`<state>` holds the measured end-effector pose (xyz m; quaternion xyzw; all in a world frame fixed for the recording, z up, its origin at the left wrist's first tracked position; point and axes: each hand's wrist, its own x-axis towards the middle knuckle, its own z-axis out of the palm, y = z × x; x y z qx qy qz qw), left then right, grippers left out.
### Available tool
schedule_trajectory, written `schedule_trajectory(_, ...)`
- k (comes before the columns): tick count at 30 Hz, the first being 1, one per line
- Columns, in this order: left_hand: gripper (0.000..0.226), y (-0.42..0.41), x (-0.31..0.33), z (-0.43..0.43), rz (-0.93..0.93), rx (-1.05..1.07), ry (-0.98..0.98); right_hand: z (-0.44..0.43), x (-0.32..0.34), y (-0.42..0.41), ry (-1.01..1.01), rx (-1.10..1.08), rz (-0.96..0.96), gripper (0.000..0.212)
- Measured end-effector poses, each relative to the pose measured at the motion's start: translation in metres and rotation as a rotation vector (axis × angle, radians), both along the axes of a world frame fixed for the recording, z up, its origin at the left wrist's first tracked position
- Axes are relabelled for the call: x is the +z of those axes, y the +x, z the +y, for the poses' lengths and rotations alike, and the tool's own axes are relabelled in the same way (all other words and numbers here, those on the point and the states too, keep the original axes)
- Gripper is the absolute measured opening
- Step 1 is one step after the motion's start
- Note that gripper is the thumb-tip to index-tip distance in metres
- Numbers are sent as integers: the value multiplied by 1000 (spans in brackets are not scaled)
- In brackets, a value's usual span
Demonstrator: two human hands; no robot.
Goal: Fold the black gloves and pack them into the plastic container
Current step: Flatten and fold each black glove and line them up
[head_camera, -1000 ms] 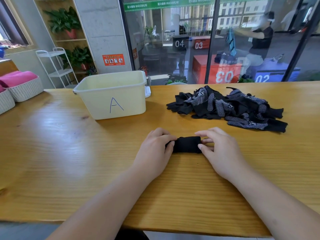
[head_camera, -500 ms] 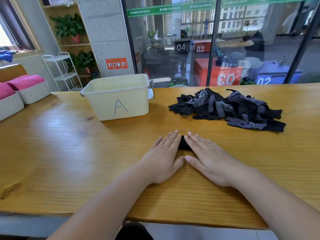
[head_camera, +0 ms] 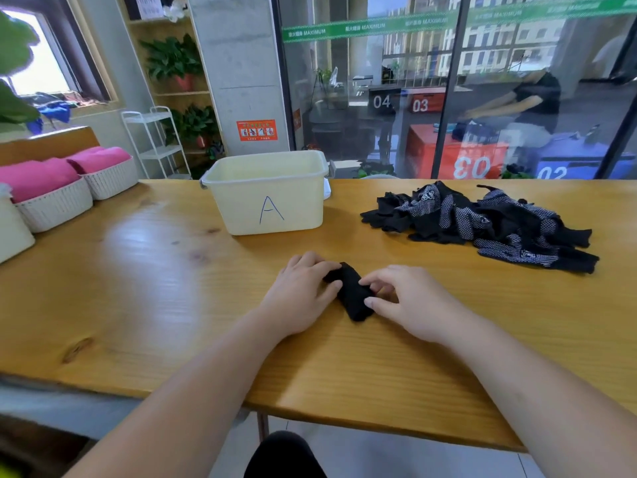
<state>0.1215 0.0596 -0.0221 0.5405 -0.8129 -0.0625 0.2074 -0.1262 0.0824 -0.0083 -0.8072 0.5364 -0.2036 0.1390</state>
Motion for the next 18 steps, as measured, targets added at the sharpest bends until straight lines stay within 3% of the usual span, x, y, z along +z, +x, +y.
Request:
schedule_trajectory(11,35,76,1,6,253,200,99,-25,-2,95,-15,-6,-59,40)
schedule_trajectory(18,30,120,1,-1,272,314,78,-39,-6,164,-51,44,84,42)
